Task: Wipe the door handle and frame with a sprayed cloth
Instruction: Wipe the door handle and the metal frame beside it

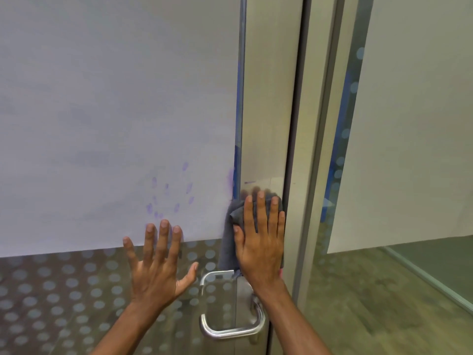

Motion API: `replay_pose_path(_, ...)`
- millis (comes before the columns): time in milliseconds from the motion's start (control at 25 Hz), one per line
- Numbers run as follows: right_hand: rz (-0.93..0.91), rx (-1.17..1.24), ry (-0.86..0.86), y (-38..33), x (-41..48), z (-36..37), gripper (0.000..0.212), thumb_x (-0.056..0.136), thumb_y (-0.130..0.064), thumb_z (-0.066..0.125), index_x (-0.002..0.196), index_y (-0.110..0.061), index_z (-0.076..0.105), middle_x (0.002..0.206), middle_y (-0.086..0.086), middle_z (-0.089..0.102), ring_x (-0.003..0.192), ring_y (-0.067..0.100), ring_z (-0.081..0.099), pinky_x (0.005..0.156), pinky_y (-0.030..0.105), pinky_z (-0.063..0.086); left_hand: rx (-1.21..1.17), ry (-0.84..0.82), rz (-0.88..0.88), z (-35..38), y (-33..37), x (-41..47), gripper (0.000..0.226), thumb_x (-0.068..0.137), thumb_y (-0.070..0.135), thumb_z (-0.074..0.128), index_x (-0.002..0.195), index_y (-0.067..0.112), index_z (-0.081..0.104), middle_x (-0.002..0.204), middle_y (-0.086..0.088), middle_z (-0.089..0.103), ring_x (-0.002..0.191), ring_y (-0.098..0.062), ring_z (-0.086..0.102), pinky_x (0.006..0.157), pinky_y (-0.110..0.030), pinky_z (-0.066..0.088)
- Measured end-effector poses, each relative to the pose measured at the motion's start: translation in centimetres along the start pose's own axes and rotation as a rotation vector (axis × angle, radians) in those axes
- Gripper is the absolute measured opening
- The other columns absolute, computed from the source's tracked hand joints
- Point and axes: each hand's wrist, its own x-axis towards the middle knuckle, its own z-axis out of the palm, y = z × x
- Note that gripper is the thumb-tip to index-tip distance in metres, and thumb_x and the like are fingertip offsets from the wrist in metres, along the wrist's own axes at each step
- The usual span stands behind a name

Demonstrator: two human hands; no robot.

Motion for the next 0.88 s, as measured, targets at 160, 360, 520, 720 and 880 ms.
replay_pose_path(160, 0.001, -0.071, -0.16, 0.4, -7.4, 0.9, 0.06, 0.102, -0.044, 0.01, 0.152, -0.011, 0.001, 0.161, 0.012, -0.009, 0.148, 0.032, -0.006, 0.118, 0.046, 0.006, -0.011, -0.007, -0.003, -0.2, 0.0, 0.0, 0.098, 0.082, 0.064, 0.046, 0.156, 0.012, 0.009, 0.165, -0.01, -0.004, 0.152, -0.032, -0.003, 0.113, -0.069, 0.003)
replay_pose_path(360, 0.109, -0.051, -0.219, -0.2, -8.4, 0.6, 0.06, 0.101, -0.041, 0.008, 0.152, -0.01, -0.003, 0.161, 0.012, -0.012, 0.148, 0.033, -0.008, 0.117, 0.046, 0.007, -0.012, -0.016, -0.006, -0.2, 0.0, 0.0, 0.099, 0.081, 0.064, 0.047, 0.156, 0.012, 0.008, 0.165, -0.01, -0.004, 0.152, -0.032, -0.003, 0.112, -0.07, 0.005)
replay_pose_path(520, 0.087, 0.009, -0.161, -0.2, -5.2, -0.1, 0.06, 0.102, -0.042, 0.013, 0.152, -0.011, -0.001, 0.161, 0.01, -0.011, 0.148, 0.032, -0.006, 0.119, 0.046, 0.004, -0.002, -0.023, -0.005, -0.1, 0.1, 0.0, 0.099, 0.081, 0.064, 0.046, 0.156, 0.011, 0.01, 0.165, -0.01, -0.004, 0.152, -0.032, -0.003, 0.113, -0.07, 0.004)
replay_pose_path(720, 0.125, 0.064, -0.001, -1.2, 3.0, -1.4, 0.058, 0.103, -0.041, 0.018, 0.153, -0.015, 0.004, 0.161, 0.009, 0.008, 0.149, 0.028, -0.001, 0.122, 0.045, 0.006, -0.01, -0.021, -0.009, -0.1, 0.0, 0.0, 0.098, 0.081, 0.064, 0.047, 0.156, 0.012, 0.01, 0.165, -0.01, -0.004, 0.152, -0.032, -0.003, 0.113, -0.069, 0.004)
replay_pose_path(880, 0.006, 0.084, 0.103, -1.3, 4.4, -1.2, 0.061, 0.101, -0.042, 0.03, 0.153, -0.021, 0.005, 0.16, 0.01, 0.011, 0.149, 0.032, 0.004, 0.121, 0.047, 0.004, -0.009, -0.006, -0.011, -0.1, 0.1, 0.0, 0.098, 0.082, 0.064, 0.047, 0.156, 0.012, 0.009, 0.165, -0.011, -0.005, 0.152, -0.031, -0.004, 0.113, -0.069, 0.003)
